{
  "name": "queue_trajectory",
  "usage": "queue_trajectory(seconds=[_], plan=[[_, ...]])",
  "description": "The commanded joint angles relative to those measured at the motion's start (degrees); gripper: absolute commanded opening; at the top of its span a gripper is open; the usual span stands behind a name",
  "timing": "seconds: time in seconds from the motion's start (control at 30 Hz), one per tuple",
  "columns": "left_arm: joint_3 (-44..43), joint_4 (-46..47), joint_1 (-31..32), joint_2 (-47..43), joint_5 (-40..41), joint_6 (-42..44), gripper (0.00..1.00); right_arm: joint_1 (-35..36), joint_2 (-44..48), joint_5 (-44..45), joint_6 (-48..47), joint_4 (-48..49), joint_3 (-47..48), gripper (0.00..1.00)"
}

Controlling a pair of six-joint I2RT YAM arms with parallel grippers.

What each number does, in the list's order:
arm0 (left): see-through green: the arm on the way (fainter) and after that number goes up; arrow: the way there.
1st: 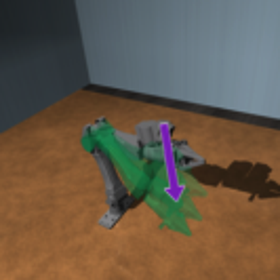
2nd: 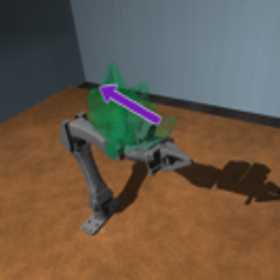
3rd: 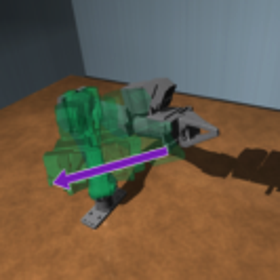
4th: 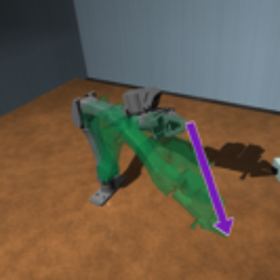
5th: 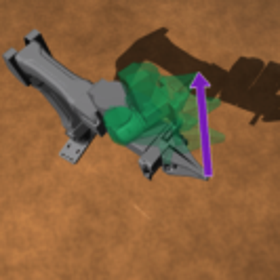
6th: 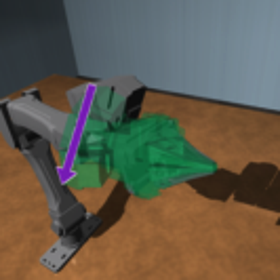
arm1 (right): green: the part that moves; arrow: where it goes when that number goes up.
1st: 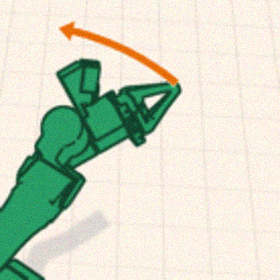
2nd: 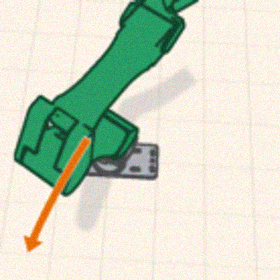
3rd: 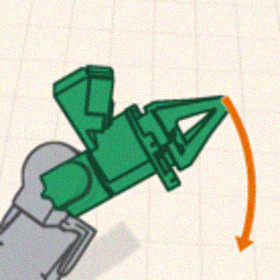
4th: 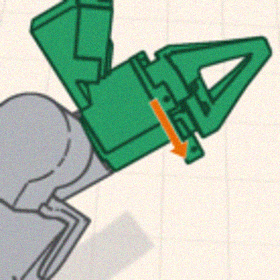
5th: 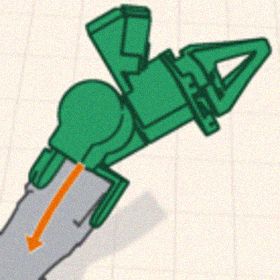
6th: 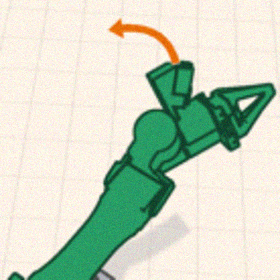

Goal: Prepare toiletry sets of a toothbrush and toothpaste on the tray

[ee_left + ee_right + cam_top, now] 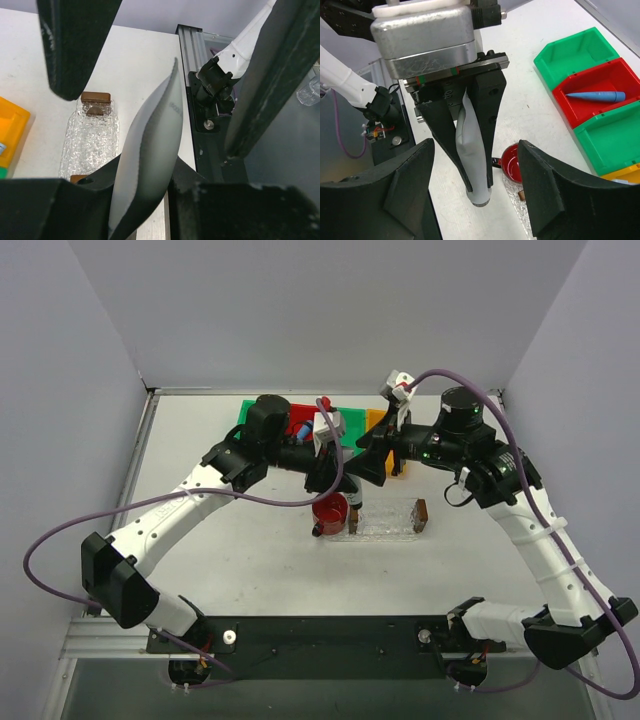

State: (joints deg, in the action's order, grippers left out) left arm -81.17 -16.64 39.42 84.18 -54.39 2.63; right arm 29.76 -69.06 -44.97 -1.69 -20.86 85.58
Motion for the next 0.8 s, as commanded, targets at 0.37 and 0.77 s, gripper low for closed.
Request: queue_trajectory(seconds=[0.37,0.77], plan=[[-4.0,0.6,1.1,0.6,-0.3,1.2,0.00,2.0,-3.0,1.6,-1.5,1.1,2.5,0.32],[-3.2,0.6,1.5,0.2,1.7,2.4,0.08,2.7,-2.4,6.2,-3.4,-0.4,1.8,0.00]])
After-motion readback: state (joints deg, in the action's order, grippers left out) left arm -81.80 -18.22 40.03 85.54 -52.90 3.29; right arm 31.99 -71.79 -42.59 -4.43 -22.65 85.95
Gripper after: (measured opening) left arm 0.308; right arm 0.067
